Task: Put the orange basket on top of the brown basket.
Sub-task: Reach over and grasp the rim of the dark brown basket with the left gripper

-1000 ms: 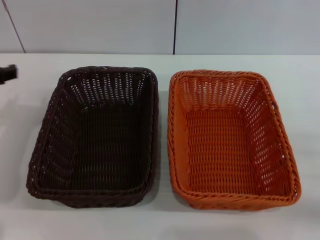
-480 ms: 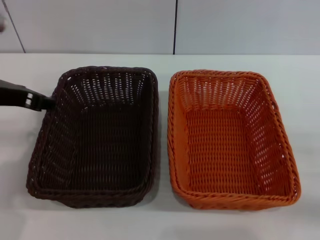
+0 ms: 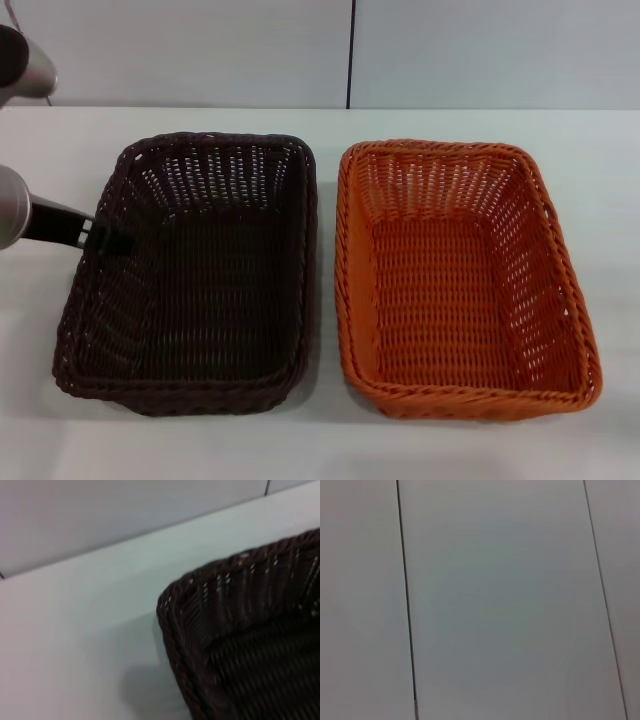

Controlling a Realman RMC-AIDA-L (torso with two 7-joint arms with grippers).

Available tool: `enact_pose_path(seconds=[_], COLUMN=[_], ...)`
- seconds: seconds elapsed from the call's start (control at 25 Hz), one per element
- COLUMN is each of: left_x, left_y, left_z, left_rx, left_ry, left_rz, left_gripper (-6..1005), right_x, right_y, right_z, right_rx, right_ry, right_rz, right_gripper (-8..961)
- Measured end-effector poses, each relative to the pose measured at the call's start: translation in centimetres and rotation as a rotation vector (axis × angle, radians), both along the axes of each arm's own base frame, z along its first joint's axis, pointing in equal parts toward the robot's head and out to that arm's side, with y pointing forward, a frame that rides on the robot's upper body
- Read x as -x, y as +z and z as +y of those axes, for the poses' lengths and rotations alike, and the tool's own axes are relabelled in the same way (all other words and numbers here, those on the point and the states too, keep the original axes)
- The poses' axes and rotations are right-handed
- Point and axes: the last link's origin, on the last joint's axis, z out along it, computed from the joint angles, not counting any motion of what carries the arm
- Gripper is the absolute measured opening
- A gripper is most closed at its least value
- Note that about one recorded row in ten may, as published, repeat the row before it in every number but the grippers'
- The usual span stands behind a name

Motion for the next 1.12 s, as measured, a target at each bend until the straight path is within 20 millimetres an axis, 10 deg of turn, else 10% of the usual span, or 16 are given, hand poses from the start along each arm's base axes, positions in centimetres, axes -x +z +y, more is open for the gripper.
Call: enact_pose_path(seconds=[1.12], left_x=[1.0], left_y=[-1.9], left_z=[0.8], left_rx=[0.077], left_ry=[0.046], left_rz=[0.037], left_gripper=[628], right_x=[-0.3], right_y=[-0.2], right_z=[-0.1], right_rx=[0.014], right_ry=[-0.010], right_rz=[-0.003], right_gripper=[650])
